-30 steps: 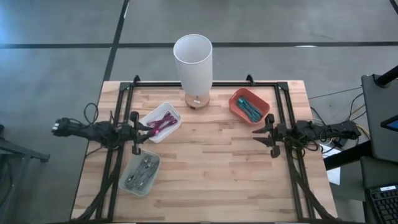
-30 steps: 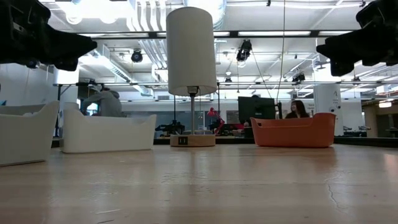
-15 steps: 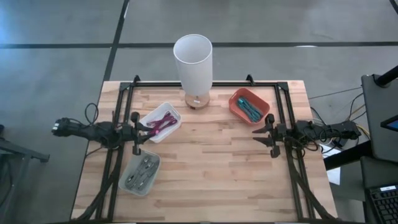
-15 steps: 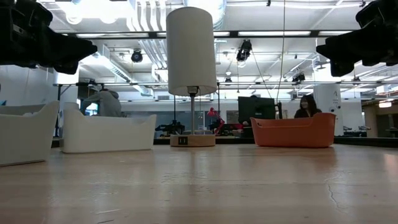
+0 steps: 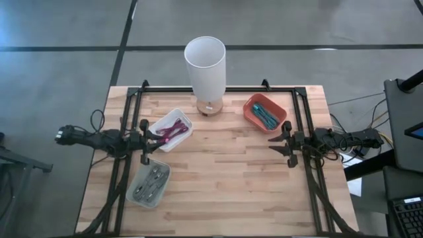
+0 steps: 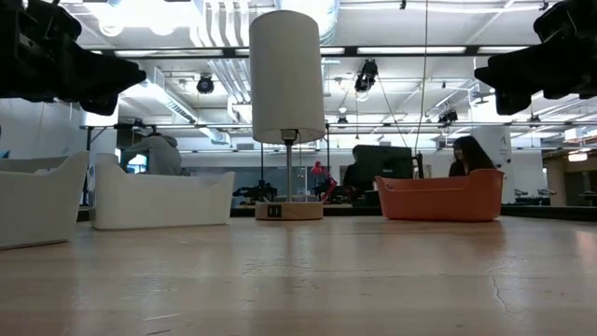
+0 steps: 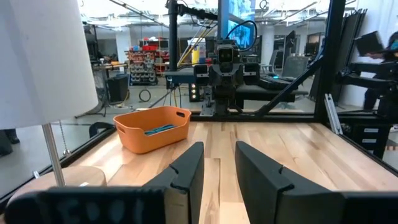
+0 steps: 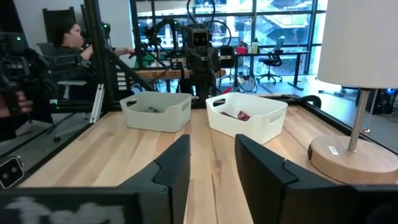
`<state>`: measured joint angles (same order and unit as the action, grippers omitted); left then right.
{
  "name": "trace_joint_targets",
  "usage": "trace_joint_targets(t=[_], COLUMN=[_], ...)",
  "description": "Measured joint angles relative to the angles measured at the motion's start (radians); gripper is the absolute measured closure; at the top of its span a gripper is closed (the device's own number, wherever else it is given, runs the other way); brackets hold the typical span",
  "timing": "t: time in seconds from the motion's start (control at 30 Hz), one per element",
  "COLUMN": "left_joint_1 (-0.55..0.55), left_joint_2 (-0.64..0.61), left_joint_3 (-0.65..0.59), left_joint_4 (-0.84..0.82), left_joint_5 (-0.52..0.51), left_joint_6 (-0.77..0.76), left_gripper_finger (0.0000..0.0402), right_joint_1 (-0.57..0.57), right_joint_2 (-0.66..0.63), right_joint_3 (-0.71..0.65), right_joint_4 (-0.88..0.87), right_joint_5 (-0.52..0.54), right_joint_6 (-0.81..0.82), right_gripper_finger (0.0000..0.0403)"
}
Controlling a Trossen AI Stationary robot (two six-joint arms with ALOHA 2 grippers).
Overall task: Pick & Place USB Port
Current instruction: Return to Home Position
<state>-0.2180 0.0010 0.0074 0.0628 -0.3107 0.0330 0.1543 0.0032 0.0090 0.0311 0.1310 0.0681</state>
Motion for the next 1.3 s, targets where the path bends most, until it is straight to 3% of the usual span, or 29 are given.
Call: trace_joint_targets(t=[0.37,1.0,1.3], left_joint_1=[0.0,0.0,0.0], left_joint_2=[0.0,0.0,0.0], left_joint_3=[0.0,0.0,0.0], left_joint_4=[-0.002,-0.003,-0.003], left_joint_5=[0.001,0.003,0.003], left_joint_6=[0.0,0.0,0.0], left_gripper_finger=[0.0303,0.0303,0.0303], right_joint_1=[0.0,0.0,0.0], right_joint_2=[0.0,0.0,0.0], right_joint_3=[0.0,0.0,0.0], right_joint_4=[0.0,0.0,0.0], right_joint_5=[0.0,0.0,0.0], right_joint_6=[0.001,0.0,0.001], right_gripper_finger=[0.0292,0.027,0.0283])
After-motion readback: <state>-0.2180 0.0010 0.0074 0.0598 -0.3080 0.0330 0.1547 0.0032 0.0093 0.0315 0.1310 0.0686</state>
